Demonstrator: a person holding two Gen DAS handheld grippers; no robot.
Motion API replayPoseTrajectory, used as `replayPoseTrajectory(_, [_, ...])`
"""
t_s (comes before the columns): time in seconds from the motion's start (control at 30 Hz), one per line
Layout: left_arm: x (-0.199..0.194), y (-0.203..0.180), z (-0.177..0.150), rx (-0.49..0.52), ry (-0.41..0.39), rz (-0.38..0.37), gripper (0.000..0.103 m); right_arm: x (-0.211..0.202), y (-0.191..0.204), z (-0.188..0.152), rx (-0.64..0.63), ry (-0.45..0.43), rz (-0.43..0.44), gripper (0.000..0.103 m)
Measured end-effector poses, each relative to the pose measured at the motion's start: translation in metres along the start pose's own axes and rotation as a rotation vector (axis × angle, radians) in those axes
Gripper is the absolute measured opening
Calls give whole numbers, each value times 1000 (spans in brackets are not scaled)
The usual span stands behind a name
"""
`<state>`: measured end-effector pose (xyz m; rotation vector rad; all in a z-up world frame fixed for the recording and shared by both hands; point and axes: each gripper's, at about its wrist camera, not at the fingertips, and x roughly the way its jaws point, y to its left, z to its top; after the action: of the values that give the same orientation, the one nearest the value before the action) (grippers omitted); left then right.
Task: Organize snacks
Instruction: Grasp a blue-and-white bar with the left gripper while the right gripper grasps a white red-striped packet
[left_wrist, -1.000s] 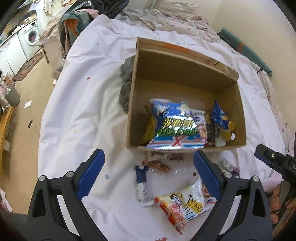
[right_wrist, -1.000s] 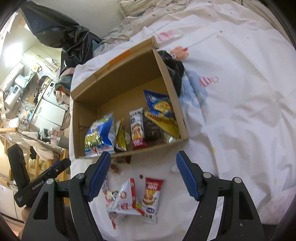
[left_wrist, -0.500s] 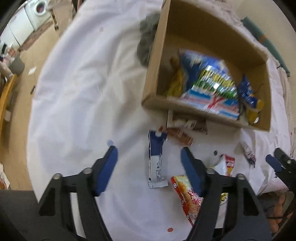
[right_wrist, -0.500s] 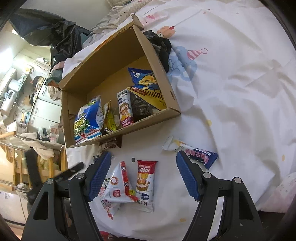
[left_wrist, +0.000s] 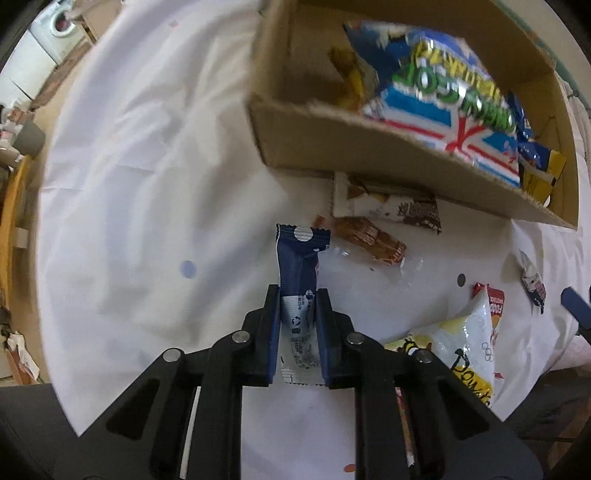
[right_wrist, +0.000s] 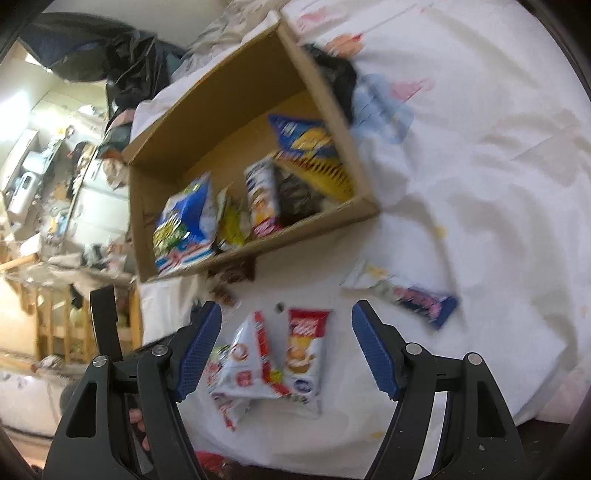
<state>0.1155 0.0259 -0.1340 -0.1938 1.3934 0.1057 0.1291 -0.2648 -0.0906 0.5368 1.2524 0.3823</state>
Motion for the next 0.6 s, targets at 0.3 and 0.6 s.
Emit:
replayPoseTrajectory(0.3, [-46,15,-8,-44,-95,-34,15,61,43,-21,-143,216,17,79])
replayPoseTrajectory(0.6, [-54,17,-12,-57,-116,-67,15,126,76,-46,-312,397,-116,79])
